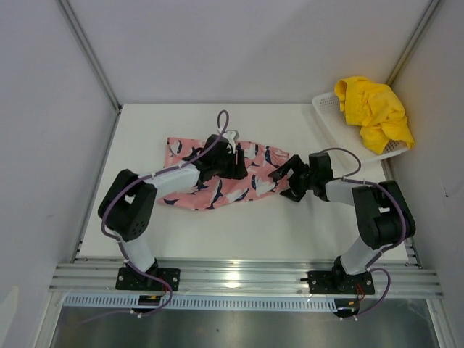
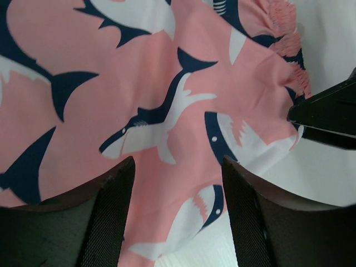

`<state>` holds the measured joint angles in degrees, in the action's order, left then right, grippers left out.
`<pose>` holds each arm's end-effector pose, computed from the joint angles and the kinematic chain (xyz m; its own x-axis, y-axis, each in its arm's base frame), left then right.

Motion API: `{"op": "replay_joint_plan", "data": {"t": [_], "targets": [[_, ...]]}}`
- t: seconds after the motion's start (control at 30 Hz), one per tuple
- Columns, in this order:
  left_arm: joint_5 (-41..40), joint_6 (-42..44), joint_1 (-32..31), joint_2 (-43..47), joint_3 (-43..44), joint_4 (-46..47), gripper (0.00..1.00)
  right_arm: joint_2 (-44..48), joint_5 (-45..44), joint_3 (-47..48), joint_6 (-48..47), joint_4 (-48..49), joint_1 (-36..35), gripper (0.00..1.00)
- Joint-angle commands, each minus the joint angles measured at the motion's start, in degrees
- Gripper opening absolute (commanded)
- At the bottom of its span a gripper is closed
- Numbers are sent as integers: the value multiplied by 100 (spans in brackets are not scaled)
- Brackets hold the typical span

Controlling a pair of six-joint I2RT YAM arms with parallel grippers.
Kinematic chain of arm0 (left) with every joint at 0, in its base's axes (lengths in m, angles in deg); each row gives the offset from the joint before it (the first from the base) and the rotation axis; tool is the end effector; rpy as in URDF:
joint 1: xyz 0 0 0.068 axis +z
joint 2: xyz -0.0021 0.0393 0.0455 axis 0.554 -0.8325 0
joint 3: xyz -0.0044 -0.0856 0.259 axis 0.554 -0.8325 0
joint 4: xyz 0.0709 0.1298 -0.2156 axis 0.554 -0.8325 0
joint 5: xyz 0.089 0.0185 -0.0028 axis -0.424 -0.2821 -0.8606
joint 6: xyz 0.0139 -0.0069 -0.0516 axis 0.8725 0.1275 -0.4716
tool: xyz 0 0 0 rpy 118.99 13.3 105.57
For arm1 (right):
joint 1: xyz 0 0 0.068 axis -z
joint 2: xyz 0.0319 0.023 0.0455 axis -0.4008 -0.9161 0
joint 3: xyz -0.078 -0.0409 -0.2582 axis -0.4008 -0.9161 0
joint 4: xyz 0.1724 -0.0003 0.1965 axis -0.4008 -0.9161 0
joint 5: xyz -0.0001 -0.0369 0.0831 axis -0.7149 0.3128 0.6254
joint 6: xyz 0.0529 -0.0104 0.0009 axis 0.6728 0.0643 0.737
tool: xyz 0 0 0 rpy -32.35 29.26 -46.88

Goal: Fold and stack the shorts

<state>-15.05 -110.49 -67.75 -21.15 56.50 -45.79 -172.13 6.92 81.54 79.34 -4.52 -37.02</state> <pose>0.3120 -0.2167 0.2017 -0.7483 0.0380 -0.6623 0.3706 0.8520 -0.3699 0.2985 0.0872 0.1433 -0.7954 0.5931 -0.1246 0.2967 0.5604 0.7733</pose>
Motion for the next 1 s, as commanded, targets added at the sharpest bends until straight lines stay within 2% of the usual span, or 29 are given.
{"op": "replay_joint_plan", "data": {"t": [0.0, 0.1, 0.23, 0.3, 0.33, 0.37, 0.4, 0.47, 0.5, 0.6, 0.7, 0.77, 0.8, 0.97], "targets": [[114, 52, -87, -273, 401, 620, 66, -241, -413, -172, 637, 884, 3, 99], [106, 228, -218, -563, 629, 770, 65, -444, -606, -225, 761, 1078, 29, 100], [88, 456, -359, -1020, 1139, 534, 66, -795, -642, -226, 936, 1368, 38, 99], [132, 518, -395, -1266, 1288, 436, 63, -997, -668, -243, 1007, 1640, 56, 97], [158, 545, -404, -1319, 1324, 436, 58, -1050, -712, -243, 1025, 1728, 47, 93], [150, 554, -404, -1363, 1324, 262, 56, -1094, -756, -295, 1034, 1842, 55, 88], [98, 562, -421, -1390, 1342, 243, 55, -1164, -774, -313, 1034, 1921, 56, 74], [62, 624, -421, -1355, 1228, 252, 54, -1200, -844, -340, 1008, 2018, 29, 60], [10, 641, -421, -1250, 1201, 269, 54, -1200, -879, -357, 990, 2019, 12, 49], [-61, 703, -430, -952, 789, 418, 54, -1130, -993, -349, 876, 1957, -50, 29], [-166, 817, -456, -425, 297, 700, 58, -1025, -1064, -349, 718, 1800, -129, 15], [-280, 1001, -500, -108, 25, 674, 62, -832, -1221, -331, 586, 1501, -181, 12], [-298, 1176, -570, -11, -37, 682, 63, -657, -1292, -296, 420, 1222, -260, 3], [-684, 1853, -1210, 595, -556, 997, 74, -103, -1933, -94, 76, 140, -612, 2]]}}
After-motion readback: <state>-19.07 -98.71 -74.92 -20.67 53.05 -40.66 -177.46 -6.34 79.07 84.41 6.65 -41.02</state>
